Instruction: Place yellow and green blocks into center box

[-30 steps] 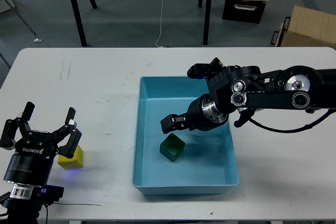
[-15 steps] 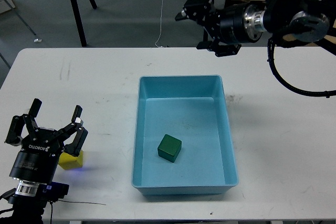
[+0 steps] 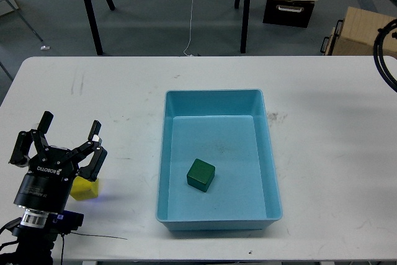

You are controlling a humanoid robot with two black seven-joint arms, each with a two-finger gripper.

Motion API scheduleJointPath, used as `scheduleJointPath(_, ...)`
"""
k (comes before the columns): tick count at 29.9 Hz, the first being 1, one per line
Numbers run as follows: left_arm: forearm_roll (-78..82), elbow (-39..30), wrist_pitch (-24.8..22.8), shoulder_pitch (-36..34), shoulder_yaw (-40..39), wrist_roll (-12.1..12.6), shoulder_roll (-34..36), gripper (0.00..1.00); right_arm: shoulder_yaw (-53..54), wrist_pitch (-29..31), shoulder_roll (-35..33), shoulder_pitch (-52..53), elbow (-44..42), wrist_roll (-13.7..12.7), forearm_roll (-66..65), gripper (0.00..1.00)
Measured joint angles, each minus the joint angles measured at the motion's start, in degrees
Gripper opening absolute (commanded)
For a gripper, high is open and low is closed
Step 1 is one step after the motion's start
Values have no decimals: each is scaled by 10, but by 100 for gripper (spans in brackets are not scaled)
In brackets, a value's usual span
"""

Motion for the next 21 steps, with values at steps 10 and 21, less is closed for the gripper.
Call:
scheduleJointPath(10,-1,-2,0,0,-5,-3,0,100,218,-6,94,-438,273,2,15,99)
scheduleJointPath(21,0,1,0,-4,-38,-2,8,100,238,-2,182,-582,356,1,15,99)
